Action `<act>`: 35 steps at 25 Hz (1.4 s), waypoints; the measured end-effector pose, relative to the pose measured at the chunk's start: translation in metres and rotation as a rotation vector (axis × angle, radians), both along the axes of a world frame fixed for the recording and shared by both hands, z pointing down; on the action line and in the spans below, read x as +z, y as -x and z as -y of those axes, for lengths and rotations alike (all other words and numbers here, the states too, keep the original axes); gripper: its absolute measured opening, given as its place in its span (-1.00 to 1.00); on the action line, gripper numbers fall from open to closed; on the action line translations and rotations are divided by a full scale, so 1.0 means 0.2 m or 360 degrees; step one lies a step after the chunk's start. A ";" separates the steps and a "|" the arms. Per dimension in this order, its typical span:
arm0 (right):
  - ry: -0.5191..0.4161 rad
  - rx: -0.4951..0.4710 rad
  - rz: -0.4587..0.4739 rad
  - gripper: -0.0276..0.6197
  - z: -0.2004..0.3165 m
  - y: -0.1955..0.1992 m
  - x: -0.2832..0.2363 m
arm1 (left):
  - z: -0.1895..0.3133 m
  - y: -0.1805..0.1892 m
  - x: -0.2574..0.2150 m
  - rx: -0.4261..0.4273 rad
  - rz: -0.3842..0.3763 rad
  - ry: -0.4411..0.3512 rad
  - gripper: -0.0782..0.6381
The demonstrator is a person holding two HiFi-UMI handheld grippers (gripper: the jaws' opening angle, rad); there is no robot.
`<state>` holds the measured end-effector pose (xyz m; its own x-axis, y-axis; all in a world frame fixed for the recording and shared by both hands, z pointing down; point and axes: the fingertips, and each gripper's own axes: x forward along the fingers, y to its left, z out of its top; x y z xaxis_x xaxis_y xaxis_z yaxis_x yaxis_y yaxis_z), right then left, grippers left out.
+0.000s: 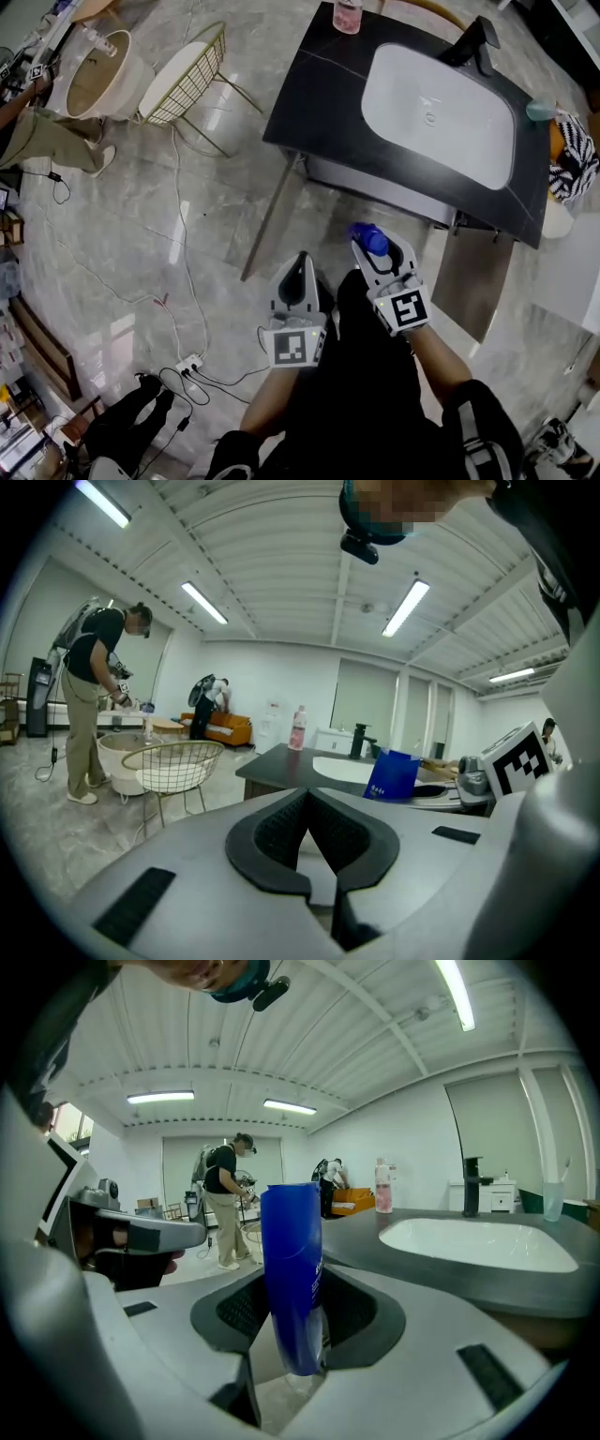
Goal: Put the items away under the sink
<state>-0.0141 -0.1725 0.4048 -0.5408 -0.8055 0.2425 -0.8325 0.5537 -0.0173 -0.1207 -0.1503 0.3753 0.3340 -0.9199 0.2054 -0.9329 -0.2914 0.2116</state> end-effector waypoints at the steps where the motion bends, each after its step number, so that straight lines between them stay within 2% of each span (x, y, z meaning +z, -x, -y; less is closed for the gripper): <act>1: 0.0005 -0.0008 -0.0005 -0.43 0.01 -0.01 0.09 | 0.01 -0.01 0.07 0.0005 -0.0004 0.0001 -0.74; 9: 0.0061 -0.0061 -0.0034 -0.43 0.16 -0.06 0.76 | 0.05 -0.08 0.63 -0.0011 -0.0014 -0.0015 -0.74; 14: -0.0004 -0.0102 -0.0024 -0.43 0.31 -0.06 1.14 | 0.08 -0.11 0.96 -0.0044 -0.0004 -0.0145 -0.74; 19: -0.0049 -0.0079 0.0003 -0.43 0.41 -0.09 1.43 | 0.05 -0.15 1.20 -0.0015 0.0001 -0.0209 -0.73; 22: -0.0057 -0.0058 -0.0021 -0.43 0.49 -0.09 1.55 | 0.04 -0.16 1.25 -0.0022 -0.0003 -0.0222 -0.74; 27: -0.0047 -0.0041 -0.0076 -0.43 0.63 -0.08 1.69 | 0.02 -0.16 1.22 -0.0008 -0.0025 -0.0188 -0.74; 35: -0.0045 -0.0034 -0.0170 -0.43 0.87 -0.08 1.97 | 0.00 -0.16 1.23 -0.0011 -0.0027 -0.0213 -0.74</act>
